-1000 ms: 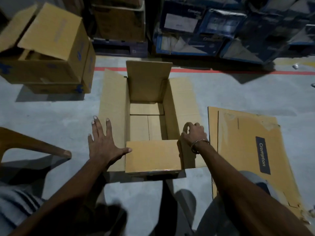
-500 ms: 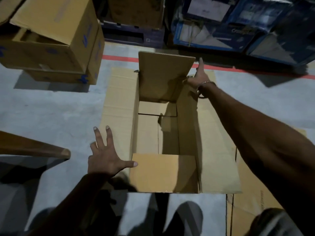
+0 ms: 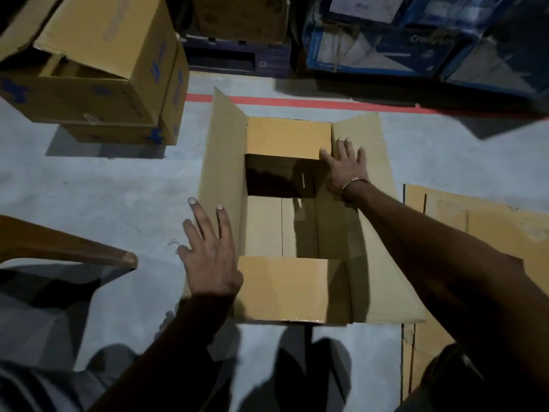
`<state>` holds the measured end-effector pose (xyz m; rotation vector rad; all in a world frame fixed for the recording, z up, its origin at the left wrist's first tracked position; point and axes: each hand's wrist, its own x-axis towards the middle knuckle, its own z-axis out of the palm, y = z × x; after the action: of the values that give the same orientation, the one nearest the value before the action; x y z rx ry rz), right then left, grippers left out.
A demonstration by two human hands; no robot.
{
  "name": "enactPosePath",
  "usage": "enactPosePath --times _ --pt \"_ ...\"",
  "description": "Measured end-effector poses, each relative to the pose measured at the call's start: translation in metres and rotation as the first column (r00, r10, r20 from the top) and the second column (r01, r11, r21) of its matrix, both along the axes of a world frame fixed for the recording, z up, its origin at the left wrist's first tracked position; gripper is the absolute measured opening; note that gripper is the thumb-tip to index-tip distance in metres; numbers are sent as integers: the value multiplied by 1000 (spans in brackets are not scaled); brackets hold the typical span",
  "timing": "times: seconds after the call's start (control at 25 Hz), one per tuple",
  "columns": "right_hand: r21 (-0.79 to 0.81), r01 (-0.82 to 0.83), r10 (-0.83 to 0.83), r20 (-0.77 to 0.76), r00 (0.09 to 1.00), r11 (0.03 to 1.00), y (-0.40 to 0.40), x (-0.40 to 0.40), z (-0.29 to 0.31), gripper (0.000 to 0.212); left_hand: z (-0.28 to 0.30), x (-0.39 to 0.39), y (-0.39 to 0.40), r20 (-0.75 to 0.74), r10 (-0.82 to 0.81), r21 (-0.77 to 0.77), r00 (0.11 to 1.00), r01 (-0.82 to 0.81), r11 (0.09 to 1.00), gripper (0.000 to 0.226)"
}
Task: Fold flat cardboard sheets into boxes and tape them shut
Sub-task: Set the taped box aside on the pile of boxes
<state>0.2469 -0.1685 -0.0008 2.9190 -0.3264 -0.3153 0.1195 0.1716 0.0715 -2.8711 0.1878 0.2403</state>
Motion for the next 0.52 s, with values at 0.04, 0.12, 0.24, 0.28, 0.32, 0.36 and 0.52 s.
enactPosePath --times 0.04,0.12,0.24,0.28,0.32,0.36,0.52 --pt "2 -14 14 -22 1000 1000 1 -1 5 88 6 -3 -6 4 -31 18 1000 31 999 130" --pt "28 -22 24 -73 997 999 3 -5 21 84 16 -10 -19 -10 -93 20 996 93 995 114" --pt "114 66 -60 -51 997 991 4 -31 44 81 26 -26 -40 -8 -200 -51 980 199 979 110" --pt "128 101 -99 -22 995 987 6 -49 49 79 25 -30 -47 -11 -232 -79 973 231 970 110" --pt "120 127 -127 -5 992 985 8 -71 51 78 23 -34 -53 -14 -249 -119 968 246 962 111" --pt "98 144 -144 -6 990 985 11 -94 50 79 19 -38 -57 -11 -253 -171 967 248 954 111" --pt "152 272 -245 -179 953 950 26 -171 63 92 1 -64 -62 -66 -314 -391 947 265 881 115"
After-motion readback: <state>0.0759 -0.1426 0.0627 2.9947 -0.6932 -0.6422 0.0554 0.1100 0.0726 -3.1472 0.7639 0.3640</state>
